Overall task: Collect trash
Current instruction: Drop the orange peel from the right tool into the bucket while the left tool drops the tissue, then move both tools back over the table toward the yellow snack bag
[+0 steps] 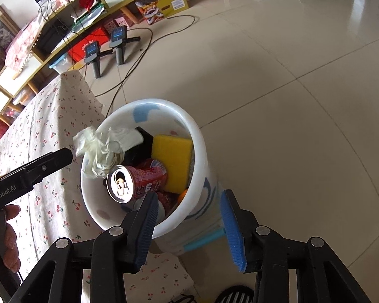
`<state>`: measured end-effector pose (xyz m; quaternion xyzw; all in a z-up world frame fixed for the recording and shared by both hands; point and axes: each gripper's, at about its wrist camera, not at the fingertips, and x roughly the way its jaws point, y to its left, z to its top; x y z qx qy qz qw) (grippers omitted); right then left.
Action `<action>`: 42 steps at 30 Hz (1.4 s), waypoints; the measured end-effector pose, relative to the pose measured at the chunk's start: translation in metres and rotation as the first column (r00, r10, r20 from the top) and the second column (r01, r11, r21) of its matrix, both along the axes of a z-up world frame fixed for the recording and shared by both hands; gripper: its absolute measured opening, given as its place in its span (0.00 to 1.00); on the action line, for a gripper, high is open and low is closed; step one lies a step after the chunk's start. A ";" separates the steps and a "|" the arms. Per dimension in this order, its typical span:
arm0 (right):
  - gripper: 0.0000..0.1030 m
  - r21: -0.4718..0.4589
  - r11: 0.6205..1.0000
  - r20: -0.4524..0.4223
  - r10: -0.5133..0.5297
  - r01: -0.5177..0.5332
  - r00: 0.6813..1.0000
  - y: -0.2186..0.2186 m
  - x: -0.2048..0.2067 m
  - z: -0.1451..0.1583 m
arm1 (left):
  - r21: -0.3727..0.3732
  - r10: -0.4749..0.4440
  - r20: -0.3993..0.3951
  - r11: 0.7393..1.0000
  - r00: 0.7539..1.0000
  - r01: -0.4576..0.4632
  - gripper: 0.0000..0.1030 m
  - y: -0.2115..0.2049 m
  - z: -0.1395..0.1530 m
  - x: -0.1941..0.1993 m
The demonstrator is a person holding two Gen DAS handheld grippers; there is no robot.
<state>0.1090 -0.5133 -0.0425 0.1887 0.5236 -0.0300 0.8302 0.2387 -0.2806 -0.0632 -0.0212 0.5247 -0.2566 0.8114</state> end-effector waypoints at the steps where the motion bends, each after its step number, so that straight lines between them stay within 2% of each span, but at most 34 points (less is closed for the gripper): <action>1: 0.45 0.002 1.000 -0.001 -0.002 0.002 1.000 0.000 0.000 0.000 | 0.003 0.005 0.000 1.000 1.000 -0.005 0.64 0.005 0.002 -0.001; 7: 0.48 -0.006 1.000 0.004 0.003 -0.002 1.000 0.006 0.003 0.008 | 0.045 0.039 0.026 0.998 0.999 -0.040 0.78 0.043 0.012 -0.010; 9: 0.52 -0.010 1.000 0.014 0.010 -0.010 1.000 0.012 0.004 0.013 | 0.059 0.050 0.026 0.997 0.998 -0.052 0.87 0.058 0.014 -0.011; 15: 0.65 -0.007 1.000 0.046 0.029 -0.029 0.999 0.032 0.006 0.027 | 0.081 0.100 0.051 0.991 0.994 -0.104 0.96 0.108 0.022 -0.021; 23: 0.78 -0.044 0.994 0.106 0.105 -0.101 0.989 0.081 0.011 0.047 | 0.136 0.161 0.096 0.975 0.982 -0.173 0.99 0.175 0.030 -0.035; 34: 0.81 -0.065 0.970 0.127 0.241 -0.235 0.962 0.167 0.030 0.053 | 0.149 0.273 0.100 0.947 0.957 -0.286 1.00 0.264 0.037 -0.044; 42: 0.82 -0.065 0.954 0.125 0.297 -0.291 0.946 0.220 0.048 0.050 | 0.135 0.373 0.097 0.913 0.923 -0.384 1.00 0.325 0.037 -0.042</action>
